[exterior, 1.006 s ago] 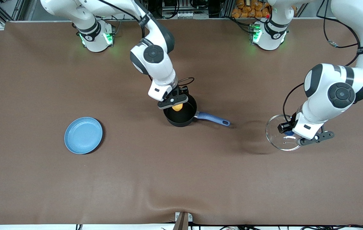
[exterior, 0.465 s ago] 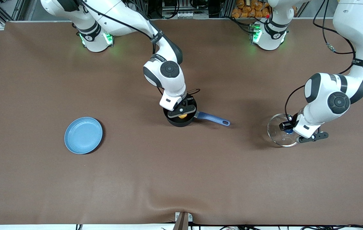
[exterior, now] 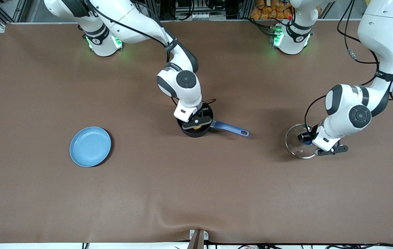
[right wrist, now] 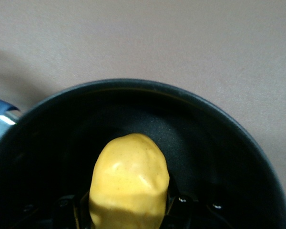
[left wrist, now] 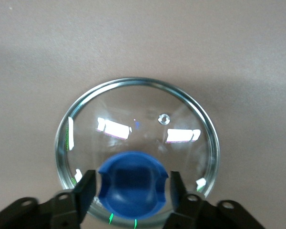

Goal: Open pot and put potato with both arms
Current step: 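Lower the potato into the pan while the left gripper sets the lid down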

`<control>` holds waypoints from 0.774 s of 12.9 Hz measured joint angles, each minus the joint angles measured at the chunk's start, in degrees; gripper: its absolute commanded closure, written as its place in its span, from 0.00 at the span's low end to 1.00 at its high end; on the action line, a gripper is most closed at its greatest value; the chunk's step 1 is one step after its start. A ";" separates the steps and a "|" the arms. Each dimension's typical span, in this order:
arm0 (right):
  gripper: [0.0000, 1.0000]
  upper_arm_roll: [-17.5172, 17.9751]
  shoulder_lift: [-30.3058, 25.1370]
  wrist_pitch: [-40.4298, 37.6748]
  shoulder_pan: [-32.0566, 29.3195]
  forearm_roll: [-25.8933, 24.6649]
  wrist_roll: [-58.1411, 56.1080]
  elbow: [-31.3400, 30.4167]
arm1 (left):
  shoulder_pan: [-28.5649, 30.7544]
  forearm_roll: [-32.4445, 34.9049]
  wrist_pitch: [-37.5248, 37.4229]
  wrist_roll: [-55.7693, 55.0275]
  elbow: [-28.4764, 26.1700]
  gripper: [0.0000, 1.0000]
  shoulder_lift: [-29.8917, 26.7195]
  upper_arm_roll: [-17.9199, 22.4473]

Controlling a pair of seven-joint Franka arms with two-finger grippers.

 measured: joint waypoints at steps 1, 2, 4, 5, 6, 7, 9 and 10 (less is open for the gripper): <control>1.00 -0.05 0.28 0.00 0.05 -0.02 0.22 0.11 | 0.08 0.00 0.08 0.09 0.53 0.00 -0.08 0.00; 1.00 -0.08 0.39 0.00 0.10 -0.03 0.38 0.17 | 0.08 0.00 0.11 0.10 1.28 0.00 -0.28 -0.01; 0.97 -0.09 0.39 0.00 0.16 -0.03 0.55 0.24 | 0.09 0.00 0.07 0.10 3.44 0.00 -1.41 -0.01; 0.67 -0.11 0.39 0.00 0.16 -0.03 0.65 0.31 | 0.09 0.00 -0.32 0.10 4.75 0.00 -2.58 -0.02; 0.55 -0.18 0.39 0.01 0.16 -0.03 0.77 0.47 | 0.09 0.00 -0.84 0.10 5.93 0.00 -4.06 -0.05; 0.06 -0.32 0.39 0.01 0.15 -0.03 0.85 0.89 | 0.08 0.00 -2.18 0.10 7.49 0.00 -6.12 -0.13; 0.00 -0.64 0.37 -0.01 0.13 -0.03 0.88 2.05 | 0.02 0.00 -9.13 0.13 11.46 0.00 -10.58 -0.63; 0.00 -0.73 0.32 -0.12 0.12 -0.04 0.87 2.61 | -0.01 0.00 -13.54 0.13 14.23 0.00 -12.33 -1.45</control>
